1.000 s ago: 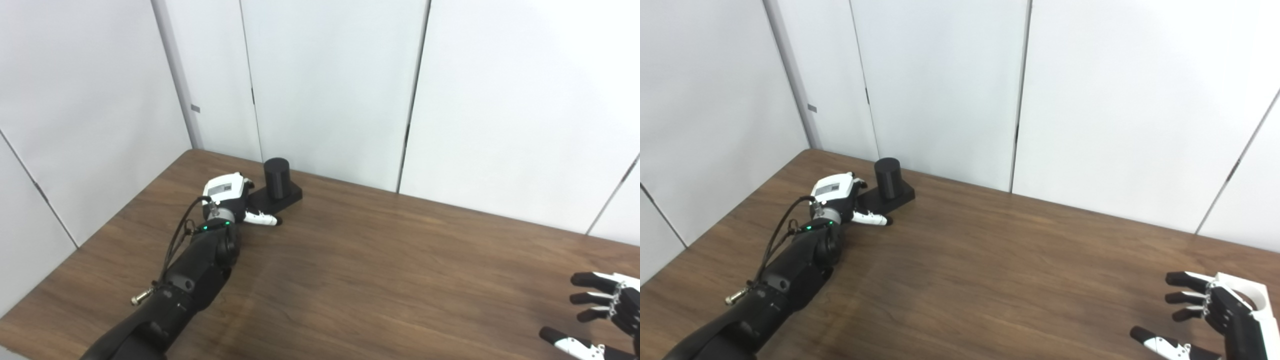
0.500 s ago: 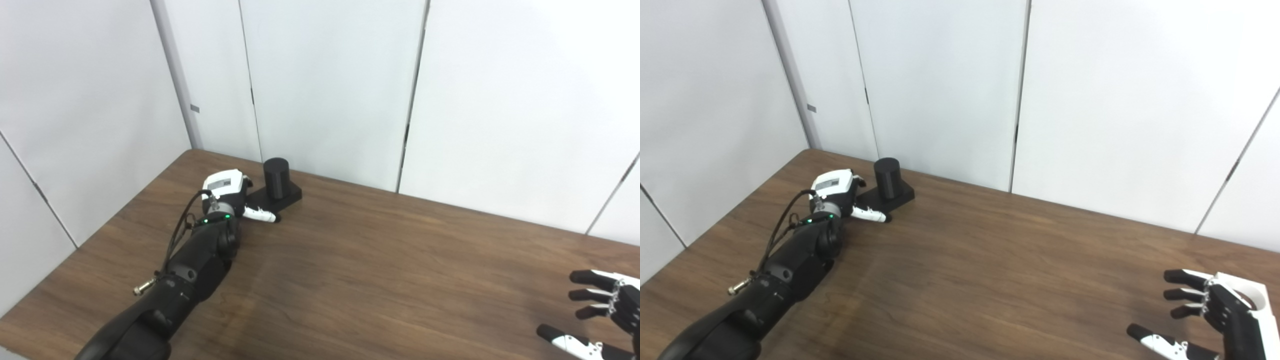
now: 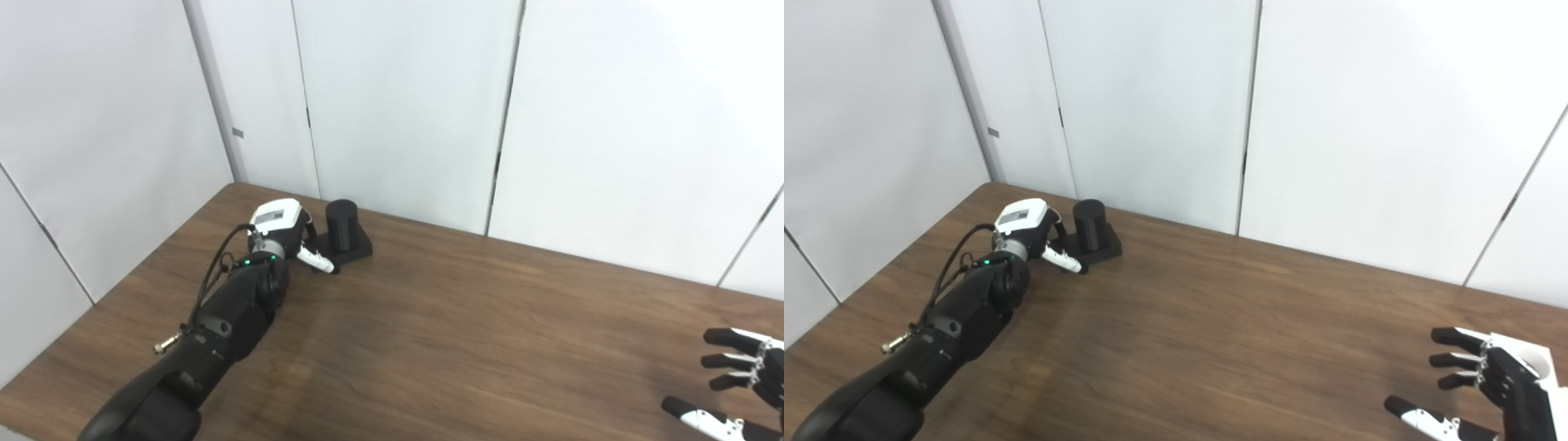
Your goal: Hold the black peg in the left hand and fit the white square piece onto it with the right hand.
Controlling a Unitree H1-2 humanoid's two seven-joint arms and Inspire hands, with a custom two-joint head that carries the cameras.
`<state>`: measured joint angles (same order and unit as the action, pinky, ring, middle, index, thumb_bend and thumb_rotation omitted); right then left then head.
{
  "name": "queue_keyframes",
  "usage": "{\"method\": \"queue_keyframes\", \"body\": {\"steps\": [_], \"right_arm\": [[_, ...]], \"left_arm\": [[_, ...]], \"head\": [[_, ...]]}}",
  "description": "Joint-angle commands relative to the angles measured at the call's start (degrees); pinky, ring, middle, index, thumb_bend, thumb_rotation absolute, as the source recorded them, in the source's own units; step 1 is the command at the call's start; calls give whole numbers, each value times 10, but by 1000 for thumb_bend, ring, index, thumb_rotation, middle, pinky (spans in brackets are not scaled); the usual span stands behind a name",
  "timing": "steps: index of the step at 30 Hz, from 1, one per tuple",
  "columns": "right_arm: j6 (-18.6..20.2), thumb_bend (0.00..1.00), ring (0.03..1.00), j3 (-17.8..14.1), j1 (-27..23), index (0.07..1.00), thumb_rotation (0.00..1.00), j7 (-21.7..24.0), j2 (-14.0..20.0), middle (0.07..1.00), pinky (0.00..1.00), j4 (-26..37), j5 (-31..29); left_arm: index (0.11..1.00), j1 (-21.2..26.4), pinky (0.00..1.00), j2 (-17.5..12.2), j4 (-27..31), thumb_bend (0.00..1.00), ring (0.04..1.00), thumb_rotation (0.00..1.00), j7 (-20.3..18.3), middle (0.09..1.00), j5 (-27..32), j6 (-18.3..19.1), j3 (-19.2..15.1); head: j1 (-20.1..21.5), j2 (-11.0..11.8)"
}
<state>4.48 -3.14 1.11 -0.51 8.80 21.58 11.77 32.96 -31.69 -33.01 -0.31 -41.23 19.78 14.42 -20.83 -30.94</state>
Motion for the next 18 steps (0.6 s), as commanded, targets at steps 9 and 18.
{"method": "queue_keyframes", "body": {"steps": [9,18], "right_arm": [[-21,452,569,-6,-18,543,67,0,7,674,425,11,-7],[-20,492,562,-7,-21,489,114,-1,7,665,421,6,-6]], "left_arm": [[487,1,843,-24,28,522,897,73,-21,831,-2,-30,26],[487,-40,838,-30,85,523,906,66,-48,854,8,-146,68]], "head": [[4,-2],[11,-2]]}}
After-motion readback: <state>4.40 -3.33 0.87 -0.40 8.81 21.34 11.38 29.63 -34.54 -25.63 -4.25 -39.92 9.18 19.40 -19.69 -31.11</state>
